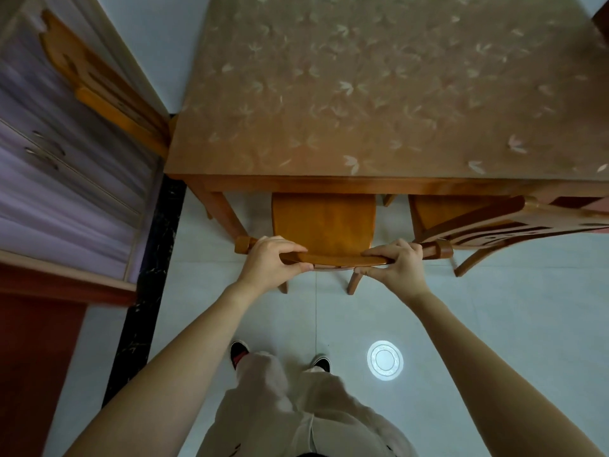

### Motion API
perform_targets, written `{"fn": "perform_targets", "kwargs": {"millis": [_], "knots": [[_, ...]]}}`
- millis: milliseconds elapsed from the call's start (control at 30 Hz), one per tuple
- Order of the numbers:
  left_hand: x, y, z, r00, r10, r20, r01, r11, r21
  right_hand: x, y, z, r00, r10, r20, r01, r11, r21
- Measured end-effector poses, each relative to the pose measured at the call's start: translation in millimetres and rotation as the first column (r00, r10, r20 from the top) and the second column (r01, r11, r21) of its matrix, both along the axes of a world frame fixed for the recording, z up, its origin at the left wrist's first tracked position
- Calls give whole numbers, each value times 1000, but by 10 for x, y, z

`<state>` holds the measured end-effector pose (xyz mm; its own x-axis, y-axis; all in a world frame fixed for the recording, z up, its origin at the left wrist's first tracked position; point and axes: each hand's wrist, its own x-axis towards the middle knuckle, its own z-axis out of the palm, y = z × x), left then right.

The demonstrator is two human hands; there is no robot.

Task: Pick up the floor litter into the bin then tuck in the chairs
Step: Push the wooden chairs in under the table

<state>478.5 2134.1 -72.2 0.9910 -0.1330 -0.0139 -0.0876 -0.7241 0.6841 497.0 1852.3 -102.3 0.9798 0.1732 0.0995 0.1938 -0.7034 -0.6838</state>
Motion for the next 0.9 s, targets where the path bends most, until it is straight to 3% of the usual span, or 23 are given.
{"fn": "perform_targets", "kwargs": {"millis": [167, 533, 900], "knots": [[107, -220, -13, 998, 58, -25, -58, 998, 35, 228, -190, 0, 998, 48, -29, -49, 998, -28], [395, -632, -112, 983, 136, 126, -140, 990, 28, 717, -528, 31, 993, 111, -26, -111, 994, 2], [1043, -430, -87, 979, 113, 167, -118, 993, 15, 1252, -327, 45, 999, 43, -11, -44, 999, -32]]}}
